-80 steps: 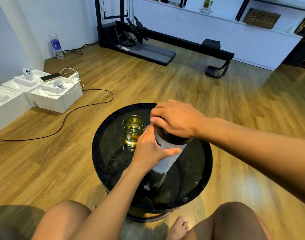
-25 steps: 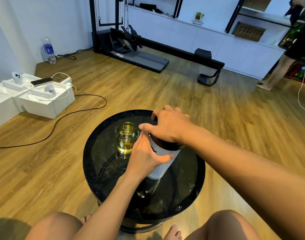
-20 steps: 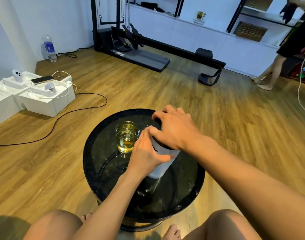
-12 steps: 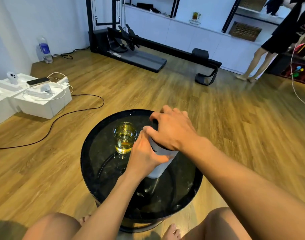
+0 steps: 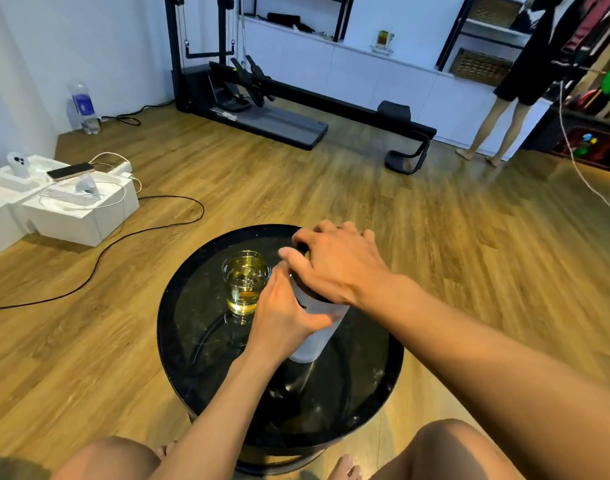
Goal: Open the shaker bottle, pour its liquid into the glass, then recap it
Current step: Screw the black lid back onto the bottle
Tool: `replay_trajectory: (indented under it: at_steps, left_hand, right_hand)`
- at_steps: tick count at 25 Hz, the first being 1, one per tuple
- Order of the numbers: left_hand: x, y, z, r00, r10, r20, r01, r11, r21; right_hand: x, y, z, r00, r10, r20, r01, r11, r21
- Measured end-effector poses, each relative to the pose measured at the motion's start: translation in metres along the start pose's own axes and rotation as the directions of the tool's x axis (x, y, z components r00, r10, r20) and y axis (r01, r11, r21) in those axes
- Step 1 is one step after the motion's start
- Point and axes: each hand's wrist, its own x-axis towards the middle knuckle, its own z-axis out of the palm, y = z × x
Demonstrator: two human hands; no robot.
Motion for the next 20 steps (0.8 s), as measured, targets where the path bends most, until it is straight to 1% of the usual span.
replay_trajectory:
  at_steps: [1, 2, 3, 4, 6, 7, 8, 9, 10, 11, 12, 13, 14, 15, 16, 17, 18, 19, 20]
  left_hand:
    - [-0.001, 0.0, 0.001, 1.0, 0.01, -0.004, -0.01, 1.0, 0.007]
    - [-0.002, 0.0, 0.001, 1.0, 0.019, -0.017, -0.019, 1.0, 0.015]
    - [-0.002, 0.001, 0.001, 0.999, 0.025, -0.03, -0.025, 1.0, 0.014]
    - [-0.001, 0.002, 0.0, 0.999, 0.02, -0.031, -0.02, 1.0, 0.005]
    - [-0.001, 0.003, -0.002, 1.0, -0.004, -0.008, 0.004, 1.0, -0.003]
    - [-0.002, 0.005, -0.003, 1.0, -0.008, -0.006, 0.008, 1.0, -0.008]
    - [-0.002, 0.005, -0.002, 1.0, -0.01, -0.009, 0.01, 1.0, -0.01]
    - [-0.003, 0.004, -0.001, 1.0, -0.012, -0.015, 0.012, 1.0, -0.004]
    - [-0.004, 0.005, 0.0, 1.0, -0.013, -0.024, 0.013, 1.0, 0.009]
    - [-0.004, 0.005, 0.0, 0.999, -0.011, -0.037, 0.012, 1.0, 0.02]
    - [-0.003, 0.005, 0.0, 0.999, -0.009, -0.039, 0.01, 1.0, 0.022]
    - [-0.002, 0.003, 0.001, 1.0, -0.01, -0.027, 0.011, 1.0, 0.019]
    - [-0.002, 0.002, 0.0, 1.0, -0.015, -0.011, 0.016, 1.0, 0.021]
    - [-0.002, 0.002, -0.001, 1.0, -0.023, 0.005, 0.022, 1.0, 0.019]
    - [-0.002, 0.004, -0.002, 0.999, -0.029, 0.014, 0.029, 1.0, 0.013]
    - [-0.003, 0.004, -0.002, 0.999, -0.036, 0.013, 0.036, 0.999, 0.012]
    - [-0.004, 0.006, -0.002, 0.999, -0.039, 0.012, 0.039, 0.999, 0.022]
    - [-0.004, 0.008, -0.003, 0.999, -0.045, 0.013, 0.045, 0.999, 0.029]
    - [-0.004, 0.009, -0.003, 0.998, -0.057, 0.019, 0.056, 0.998, 0.024]
  right_hand:
    - [-0.001, 0.003, -0.005, 0.996, -0.084, -0.007, 0.084, 0.996, 0.018]
    - [-0.001, 0.009, -0.011, 0.98, -0.197, -0.001, 0.197, 0.98, 0.033]
    - [-0.001, 0.015, -0.014, 0.949, -0.315, -0.011, 0.315, 0.949, -0.015]
    - [0.0, 0.017, -0.01, 0.935, -0.354, -0.016, 0.352, 0.933, -0.078]
    - [0.004, 0.003, 0.0, 0.974, -0.223, -0.034, 0.217, 0.968, -0.123]
    - [0.007, -0.005, 0.003, 0.989, -0.14, -0.056, 0.133, 0.986, -0.103]
    - [0.008, -0.008, 0.004, 0.991, -0.107, -0.079, 0.102, 0.993, -0.065]
    - [0.009, -0.005, 0.001, 0.985, -0.148, -0.085, 0.148, 0.989, -0.011]
    - [0.009, 0.0, -0.005, 0.97, -0.234, -0.059, 0.236, 0.971, 0.042]
    - [0.008, 0.007, -0.012, 0.931, -0.364, -0.027, 0.364, 0.931, 0.002]
    - [0.008, 0.012, -0.011, 0.902, -0.432, -0.01, 0.43, 0.9, -0.07]
    - [0.01, 0.011, -0.006, 0.906, -0.424, -0.007, 0.42, 0.899, -0.121]
    - [0.013, 0.006, -0.002, 0.939, -0.341, -0.037, 0.335, 0.936, -0.108]
    - [0.017, -0.001, 0.001, 0.972, -0.226, -0.059, 0.223, 0.973, -0.061]
    - [0.02, -0.005, 0.001, 0.99, -0.135, -0.037, 0.135, 0.991, -0.006]
    - [0.02, -0.004, -0.003, 0.986, -0.166, -0.021, 0.166, 0.986, 0.025]
    - [0.02, 0.001, -0.008, 0.956, -0.294, -0.009, 0.294, 0.956, 0.017]
    - [0.019, 0.007, -0.016, 0.91, -0.414, 0.021, 0.413, 0.91, 0.019]
    - [0.016, 0.014, -0.019, 0.871, -0.488, 0.056, 0.489, 0.872, -0.009]
